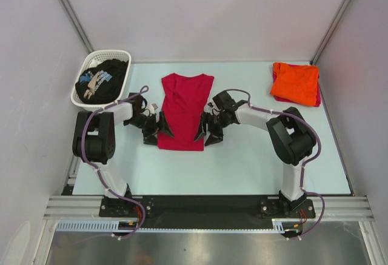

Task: Fold and stack the t-shirts
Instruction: Grab one side of the 2/3 rectangular tshirt with both arms, then fold the long partially folded tshirt into a neat square

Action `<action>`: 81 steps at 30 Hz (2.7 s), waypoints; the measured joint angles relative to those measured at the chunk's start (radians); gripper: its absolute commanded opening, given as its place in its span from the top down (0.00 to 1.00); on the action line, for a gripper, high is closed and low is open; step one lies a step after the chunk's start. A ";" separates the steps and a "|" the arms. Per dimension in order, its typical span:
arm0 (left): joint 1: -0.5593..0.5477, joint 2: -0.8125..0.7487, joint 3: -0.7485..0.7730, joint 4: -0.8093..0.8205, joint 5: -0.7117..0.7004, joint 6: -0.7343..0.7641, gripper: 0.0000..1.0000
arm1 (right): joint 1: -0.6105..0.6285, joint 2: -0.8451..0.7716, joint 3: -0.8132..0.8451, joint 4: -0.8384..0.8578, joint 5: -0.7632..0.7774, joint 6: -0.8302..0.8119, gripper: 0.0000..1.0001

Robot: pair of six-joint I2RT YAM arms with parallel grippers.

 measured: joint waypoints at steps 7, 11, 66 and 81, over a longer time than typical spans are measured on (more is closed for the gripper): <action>-0.001 0.010 0.012 -0.014 0.000 0.001 0.11 | -0.001 -0.005 -0.009 -0.053 0.034 -0.043 0.36; -0.001 0.014 0.016 -0.018 0.000 0.001 0.11 | -0.001 0.017 -0.009 -0.055 0.042 -0.050 0.36; -0.014 -0.315 -0.187 -0.236 -0.062 0.018 1.00 | 0.083 -0.115 -0.013 -0.234 0.043 -0.121 1.00; -0.013 -0.141 0.213 -0.266 -0.105 0.000 1.00 | -0.010 -0.044 0.270 -0.255 0.169 -0.180 1.00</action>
